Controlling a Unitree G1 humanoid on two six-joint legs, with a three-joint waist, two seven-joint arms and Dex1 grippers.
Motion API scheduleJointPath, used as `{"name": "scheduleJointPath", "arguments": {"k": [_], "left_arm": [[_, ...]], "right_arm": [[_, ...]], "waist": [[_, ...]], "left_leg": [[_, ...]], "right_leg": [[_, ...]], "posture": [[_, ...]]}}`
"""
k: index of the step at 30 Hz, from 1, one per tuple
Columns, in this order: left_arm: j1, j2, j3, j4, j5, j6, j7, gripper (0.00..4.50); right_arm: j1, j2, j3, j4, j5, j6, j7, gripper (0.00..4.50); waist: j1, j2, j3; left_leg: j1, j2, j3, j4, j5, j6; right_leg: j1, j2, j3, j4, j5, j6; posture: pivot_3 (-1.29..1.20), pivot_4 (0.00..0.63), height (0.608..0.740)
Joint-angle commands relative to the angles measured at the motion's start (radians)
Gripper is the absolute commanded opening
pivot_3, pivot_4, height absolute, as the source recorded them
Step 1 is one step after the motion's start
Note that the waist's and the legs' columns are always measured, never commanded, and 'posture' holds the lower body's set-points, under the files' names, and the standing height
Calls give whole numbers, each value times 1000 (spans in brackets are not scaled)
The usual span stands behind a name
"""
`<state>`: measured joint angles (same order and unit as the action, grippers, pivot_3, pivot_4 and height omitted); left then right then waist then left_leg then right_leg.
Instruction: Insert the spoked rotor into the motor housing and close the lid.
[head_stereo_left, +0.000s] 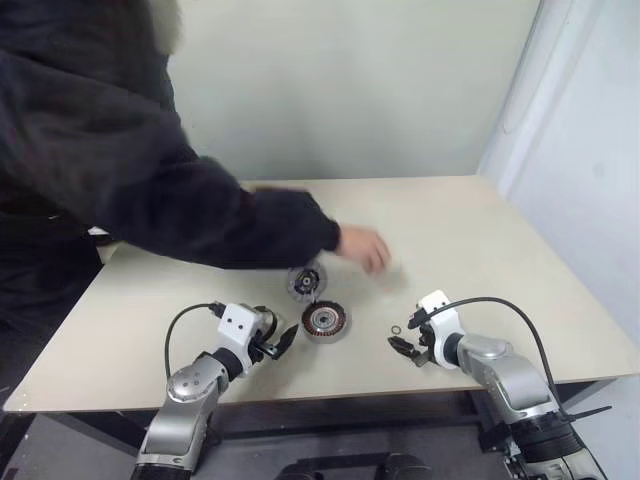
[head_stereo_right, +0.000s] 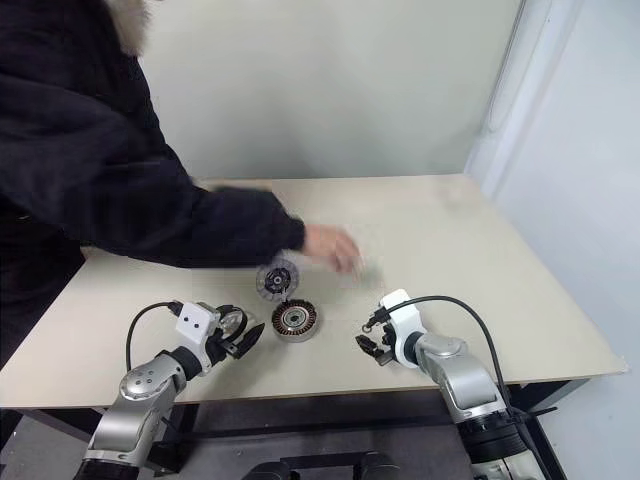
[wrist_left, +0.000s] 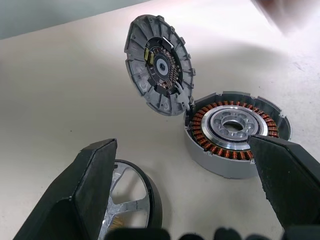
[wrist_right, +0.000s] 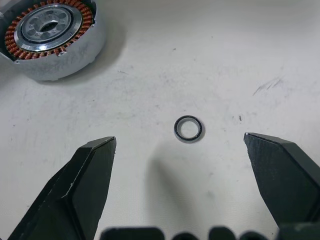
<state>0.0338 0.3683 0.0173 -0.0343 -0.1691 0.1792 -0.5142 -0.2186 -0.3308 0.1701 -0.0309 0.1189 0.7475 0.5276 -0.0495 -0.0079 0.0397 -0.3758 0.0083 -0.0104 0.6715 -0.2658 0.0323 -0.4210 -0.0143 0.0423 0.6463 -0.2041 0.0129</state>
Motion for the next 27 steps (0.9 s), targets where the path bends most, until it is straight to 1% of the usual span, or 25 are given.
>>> {"name": "scheduleJointPath", "arguments": {"k": [1,6,14,19,23,24,25,27], "left_arm": [[-15,9,9,-37,-4,-7,-4,4500],[-17,13,0,-38,-2,2,-14,4500],[-5,16,-31,-59,1,14,-38,4500],[-6,22,-30,-63,1,16,-37,4500],[-6,25,-28,-67,2,18,-37,4500],[-6,26,-27,-67,1,18,-37,4500],[-6,27,-27,-68,1,18,-36,4500],[-5,29,-26,-68,1,18,-34,4500]], "right_arm": [[-10,-4,-11,-37,8,-16,-2,4471],[-13,25,-2,5,-17,-67,-44,4471],[-47,92,-26,169,-21,-194,-112,4471],[-65,113,-26,258,-27,-264,-131,4471],[-67,118,-15,289,-37,-283,-130,4471],[-64,119,-14,289,-38,-284,-129,4113],[-62,118,-10,287,-38,-279,-123,3961],[-58,114,-6,285,-42,-271,-115,3258]], "waist": [[0,0,0],[0,0,0],[0,0,0],[0,0,0],[0,0,0],[0,0,0],[0,0,0],[0,0,0]], "left_leg": [[0,0,0,0,0,0],[0,0,0,0,0,0],[0,0,0,0,0,0],[0,0,0,0,0,0],[0,0,0,0,0,0],[0,0,0,0,0,0],[0,0,0,0,0,0],[0,0,0,0,0,0]], "right_leg": [[0,0,0,0,0,0],[0,0,0,0,0,0],[0,0,0,0,0,0],[0,0,0,0,0,0],[0,0,0,0,0,0],[0,0,0,0,0,0],[0,0,0,0,0,0],[0,0,0,0,0,0]], "posture": [[0,0,740],[0,0,740],[0,0,740],[0,0,740],[0,0,740],[0,0,740],[0,0,740],[0,0,740]]}}
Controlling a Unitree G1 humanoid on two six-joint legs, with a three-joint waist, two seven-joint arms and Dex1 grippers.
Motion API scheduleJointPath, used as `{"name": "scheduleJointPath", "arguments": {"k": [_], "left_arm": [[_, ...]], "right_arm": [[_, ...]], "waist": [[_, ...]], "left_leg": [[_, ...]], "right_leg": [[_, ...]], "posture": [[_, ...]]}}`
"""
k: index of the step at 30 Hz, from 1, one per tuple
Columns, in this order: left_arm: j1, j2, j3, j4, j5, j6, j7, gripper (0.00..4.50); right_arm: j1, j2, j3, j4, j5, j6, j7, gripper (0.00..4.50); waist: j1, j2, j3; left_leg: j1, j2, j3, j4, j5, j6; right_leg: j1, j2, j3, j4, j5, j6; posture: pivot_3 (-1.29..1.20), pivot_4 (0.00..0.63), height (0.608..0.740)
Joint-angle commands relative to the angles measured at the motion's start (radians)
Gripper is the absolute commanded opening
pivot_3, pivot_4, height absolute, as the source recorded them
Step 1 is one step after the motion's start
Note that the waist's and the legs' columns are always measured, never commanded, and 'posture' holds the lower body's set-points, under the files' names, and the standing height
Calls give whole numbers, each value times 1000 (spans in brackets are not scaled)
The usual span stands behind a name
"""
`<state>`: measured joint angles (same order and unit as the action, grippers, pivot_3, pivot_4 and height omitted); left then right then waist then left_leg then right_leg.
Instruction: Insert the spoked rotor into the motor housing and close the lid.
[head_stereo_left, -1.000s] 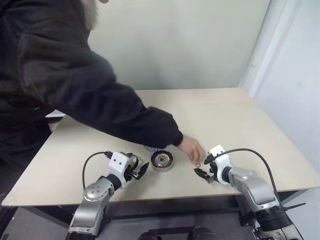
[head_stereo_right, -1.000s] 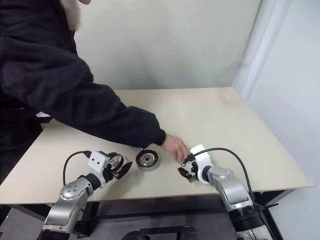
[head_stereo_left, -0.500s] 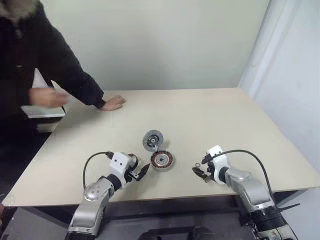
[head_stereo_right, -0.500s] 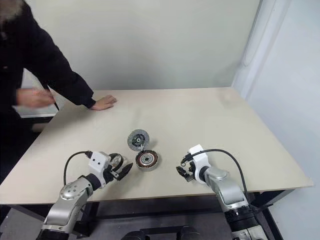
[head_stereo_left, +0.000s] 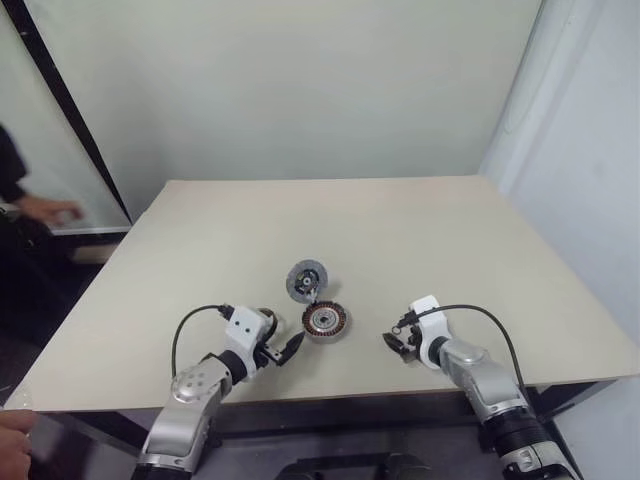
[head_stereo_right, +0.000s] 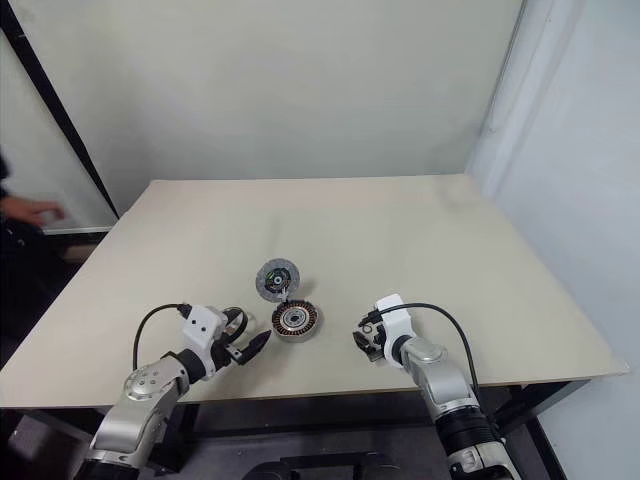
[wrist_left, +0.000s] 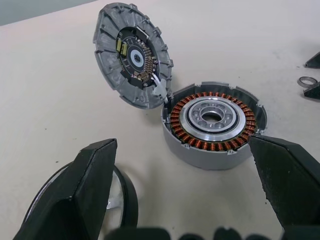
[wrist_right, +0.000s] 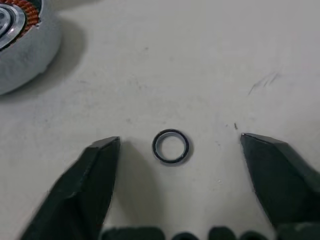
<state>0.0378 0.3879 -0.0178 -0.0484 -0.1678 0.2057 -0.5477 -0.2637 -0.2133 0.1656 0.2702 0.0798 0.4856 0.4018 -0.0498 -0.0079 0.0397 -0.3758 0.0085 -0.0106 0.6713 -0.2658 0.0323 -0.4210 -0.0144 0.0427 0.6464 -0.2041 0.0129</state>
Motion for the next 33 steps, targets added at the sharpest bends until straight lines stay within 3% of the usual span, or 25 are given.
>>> {"name": "scheduleJointPath", "arguments": {"k": [1,7,17,23,33], "left_arm": [[-9,10,9,-55,0,-8,0,4500],[-13,10,10,-49,0,-11,2,4500],[-15,10,13,-44,-3,-12,1,4500],[4,60,17,-31,-21,-3,-66,4500],[42,93,25,-83,-70,63,-127,4500]], "right_arm": [[-11,-6,2,-22,-6,-1,15,2927],[-9,-10,0,-30,-10,9,18,812],[-31,10,-35,-104,23,26,7,801],[-103,62,-12,-155,49,74,35,801],[-267,172,85,13,19,35,75,801]], "waist": [[0,0,0],[0,0,0],[0,0,0],[-1,0,0],[-1,0,0]], "left_leg": [[0,0,0,0,0,0],[0,0,0,0,0,0],[0,0,0,0,0,0],[1,1,0,0,0,0],[-1,2,-1,-1,0,0]], "right_leg": [[0,0,0,0,0,0],[0,0,0,0,0,0],[0,0,0,0,0,0],[-1,0,0,0,0,0],[-2,-2,0,1,0,0]], "posture": [[0,0,740],[0,0,740],[0,0,740],[0,0,740],[0,0,740]]}}
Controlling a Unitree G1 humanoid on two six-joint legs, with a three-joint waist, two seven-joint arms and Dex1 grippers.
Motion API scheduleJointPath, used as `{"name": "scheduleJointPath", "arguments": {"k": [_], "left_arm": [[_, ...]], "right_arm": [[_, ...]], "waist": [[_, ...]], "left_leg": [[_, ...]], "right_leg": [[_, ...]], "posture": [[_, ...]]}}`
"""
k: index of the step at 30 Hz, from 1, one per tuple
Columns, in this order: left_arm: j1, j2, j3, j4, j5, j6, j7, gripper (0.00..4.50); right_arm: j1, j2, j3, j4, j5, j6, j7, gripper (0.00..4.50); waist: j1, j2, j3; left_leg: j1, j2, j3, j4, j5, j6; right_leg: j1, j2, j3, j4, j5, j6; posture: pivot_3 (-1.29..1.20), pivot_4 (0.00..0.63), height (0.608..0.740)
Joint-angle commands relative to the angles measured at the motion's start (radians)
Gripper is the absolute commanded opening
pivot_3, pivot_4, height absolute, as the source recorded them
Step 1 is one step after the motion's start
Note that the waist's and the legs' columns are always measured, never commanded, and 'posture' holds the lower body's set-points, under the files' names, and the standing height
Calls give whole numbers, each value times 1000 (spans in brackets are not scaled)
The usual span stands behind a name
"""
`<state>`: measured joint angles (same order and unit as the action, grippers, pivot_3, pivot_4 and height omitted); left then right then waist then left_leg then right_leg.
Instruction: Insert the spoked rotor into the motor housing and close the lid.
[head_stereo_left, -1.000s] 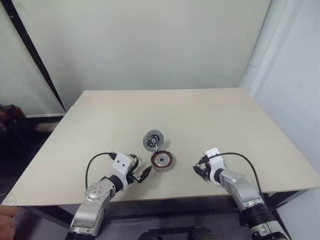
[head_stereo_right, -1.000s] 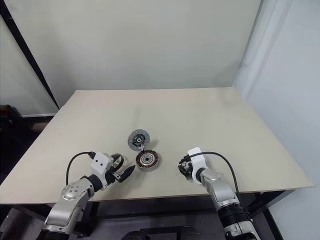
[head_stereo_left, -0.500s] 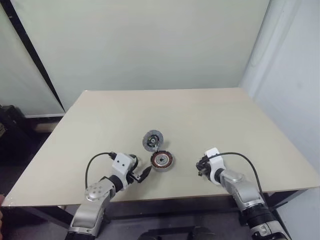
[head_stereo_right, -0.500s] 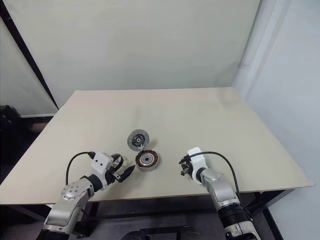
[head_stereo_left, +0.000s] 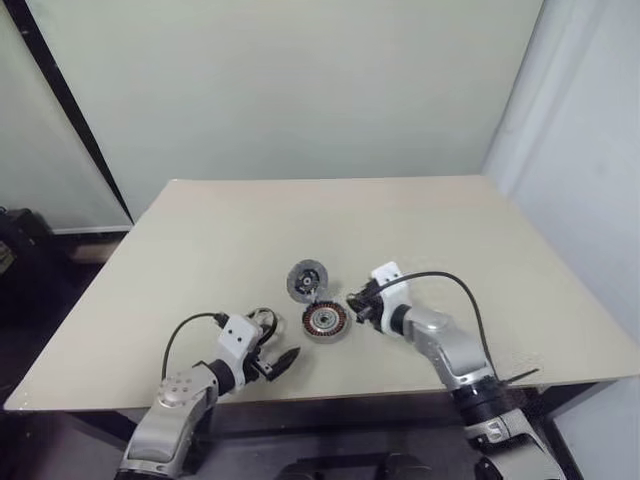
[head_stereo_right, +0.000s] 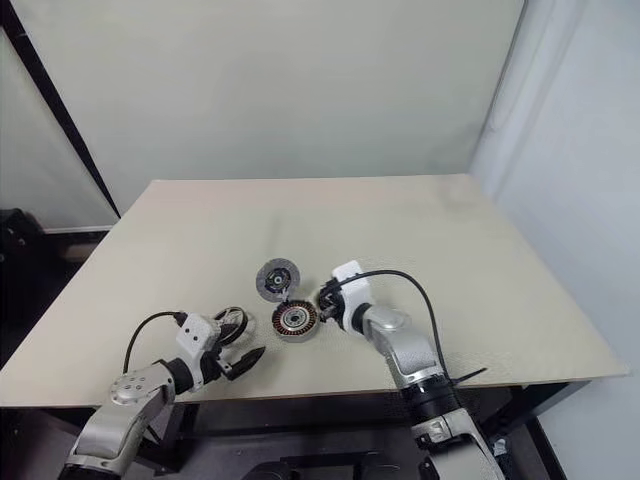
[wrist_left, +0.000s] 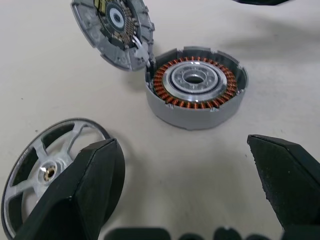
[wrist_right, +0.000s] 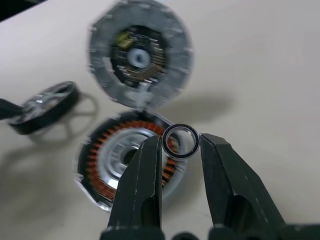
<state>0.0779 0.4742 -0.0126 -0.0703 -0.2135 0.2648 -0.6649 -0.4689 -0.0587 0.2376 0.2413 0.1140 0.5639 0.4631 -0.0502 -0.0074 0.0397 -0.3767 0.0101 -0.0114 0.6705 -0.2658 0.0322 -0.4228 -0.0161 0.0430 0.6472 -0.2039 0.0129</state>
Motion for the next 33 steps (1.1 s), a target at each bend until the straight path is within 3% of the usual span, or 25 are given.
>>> {"name": "scheduleJointPath", "arguments": {"k": [1,11,33], "left_arm": [[6,7,21,-67,-28,7,-11,4500],[48,30,36,-128,-52,53,-18,4500],[69,24,57,-167,-49,59,11,4500]], "right_arm": [[-74,23,18,61,-18,-52,17,801],[-145,76,78,229,-49,-125,89,801],[-195,117,74,440,-126,-253,76,801]], "waist": [[0,0,0],[-1,0,0],[-1,0,0]], "left_leg": [[0,0,0,0,0,0],[1,0,0,-1,0,0],[1,0,0,-2,0,0]], "right_leg": [[0,0,1,0,0,0],[-1,1,-1,1,0,0],[-2,0,0,1,0,0]], "posture": [[0,0,740],[0,0,740],[0,0,740]]}}
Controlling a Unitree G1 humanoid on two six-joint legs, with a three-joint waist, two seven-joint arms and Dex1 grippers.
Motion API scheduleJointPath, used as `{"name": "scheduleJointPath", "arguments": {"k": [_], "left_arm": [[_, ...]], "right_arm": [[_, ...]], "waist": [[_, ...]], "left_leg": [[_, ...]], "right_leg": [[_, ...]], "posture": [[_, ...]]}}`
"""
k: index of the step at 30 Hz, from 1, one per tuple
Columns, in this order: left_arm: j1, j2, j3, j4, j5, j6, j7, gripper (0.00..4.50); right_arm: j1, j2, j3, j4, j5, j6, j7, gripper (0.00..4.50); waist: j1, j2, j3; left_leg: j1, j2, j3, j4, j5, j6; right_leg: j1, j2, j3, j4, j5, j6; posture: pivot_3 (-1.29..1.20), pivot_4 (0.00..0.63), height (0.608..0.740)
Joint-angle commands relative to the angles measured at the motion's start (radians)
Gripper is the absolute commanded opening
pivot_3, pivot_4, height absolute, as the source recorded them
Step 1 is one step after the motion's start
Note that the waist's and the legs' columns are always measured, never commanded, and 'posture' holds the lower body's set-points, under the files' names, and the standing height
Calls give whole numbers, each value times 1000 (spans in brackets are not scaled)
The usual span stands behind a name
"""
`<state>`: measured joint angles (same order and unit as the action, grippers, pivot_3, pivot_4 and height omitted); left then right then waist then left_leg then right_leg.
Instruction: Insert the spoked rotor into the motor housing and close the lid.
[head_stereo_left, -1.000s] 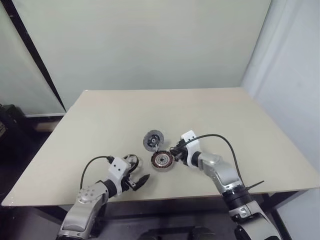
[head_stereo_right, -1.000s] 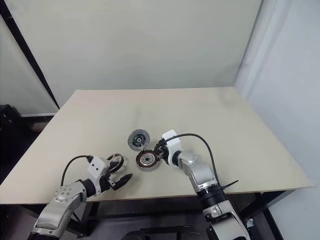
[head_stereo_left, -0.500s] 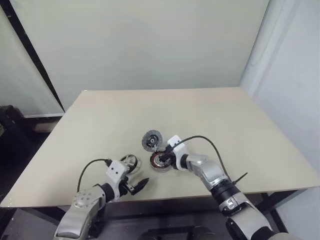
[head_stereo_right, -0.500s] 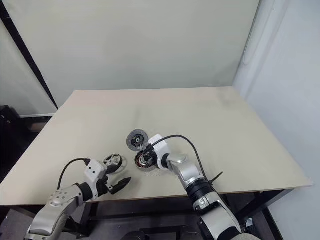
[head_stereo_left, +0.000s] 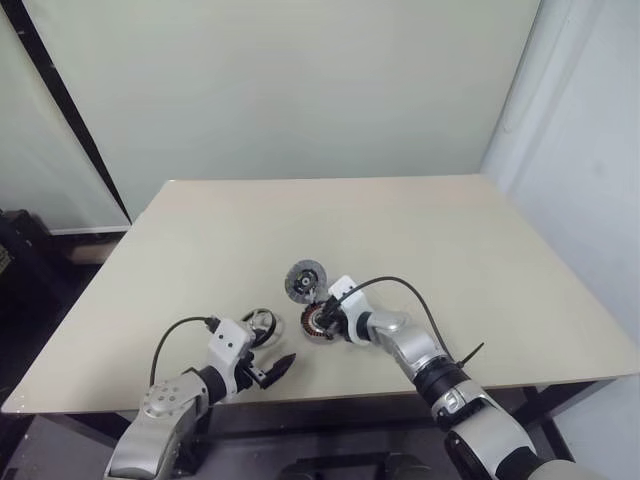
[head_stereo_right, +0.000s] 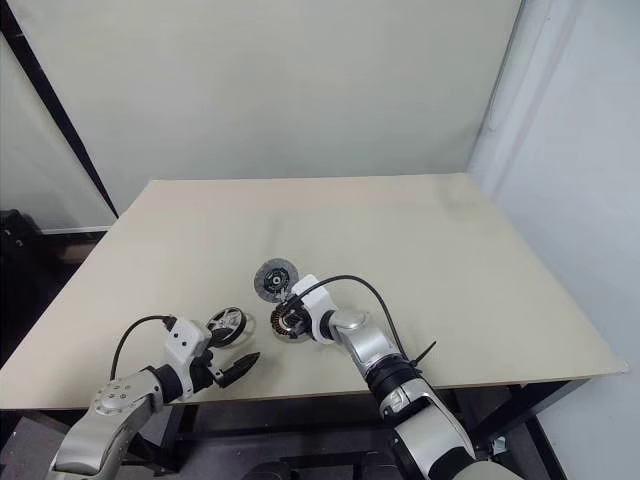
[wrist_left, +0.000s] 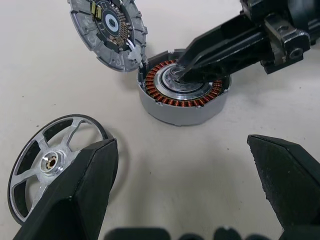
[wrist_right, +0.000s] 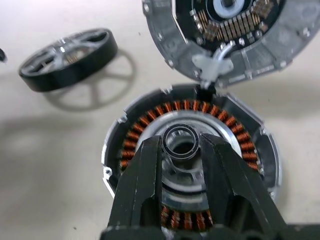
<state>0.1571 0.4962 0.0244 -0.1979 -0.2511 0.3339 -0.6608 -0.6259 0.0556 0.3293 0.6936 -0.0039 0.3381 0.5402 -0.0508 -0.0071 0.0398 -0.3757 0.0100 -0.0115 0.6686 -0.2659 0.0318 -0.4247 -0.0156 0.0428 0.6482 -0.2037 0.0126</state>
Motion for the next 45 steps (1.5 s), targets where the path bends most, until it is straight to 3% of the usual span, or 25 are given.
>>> {"name": "scheduleJointPath", "arguments": {"k": [1,27,37,39,41,45], "left_arm": [[-11,2,20,-38,-11,-11,7,4500],[-17,-10,8,-31,-7,-22,8,4500],[-21,-18,4,-22,1,-29,9,4500],[-22,-19,4,-20,2,-29,9,4500],[-23,-19,4,-19,2,-30,8,4500],[-27,-20,1,-15,4,-32,8,4500]], "right_arm": [[-37,2,-18,-11,-10,-28,-2,801],[-40,-4,-17,33,-47,-32,1,801],[-27,-7,-39,-40,-19,0,17,4134],[-19,-7,-46,-76,-4,18,25,4434],[-6,-5,-55,-117,8,33,29,4248],[-2,2,-62,-139,7,45,21,3083]], "waist": [[0,0,0],[0,0,0],[0,0,0],[0,0,0],[0,0,0],[0,0,0]], "left_leg": [[0,0,0,0,0,0],[1,0,0,0,0,0],[3,0,0,1,1,-1],[3,0,0,1,1,-1],[3,0,0,1,1,-1],[2,0,0,1,1,-1]], "right_leg": [[0,0,0,0,0,0],[0,0,0,3,0,0],[0,0,1,7,0,0],[0,0,1,7,0,0],[0,0,1,7,0,0],[-1,0,1,7,0,0]], "posture": [[0,0,740],[0,0,740],[0,0,740],[0,0,740],[0,0,740],[0,0,740]]}}
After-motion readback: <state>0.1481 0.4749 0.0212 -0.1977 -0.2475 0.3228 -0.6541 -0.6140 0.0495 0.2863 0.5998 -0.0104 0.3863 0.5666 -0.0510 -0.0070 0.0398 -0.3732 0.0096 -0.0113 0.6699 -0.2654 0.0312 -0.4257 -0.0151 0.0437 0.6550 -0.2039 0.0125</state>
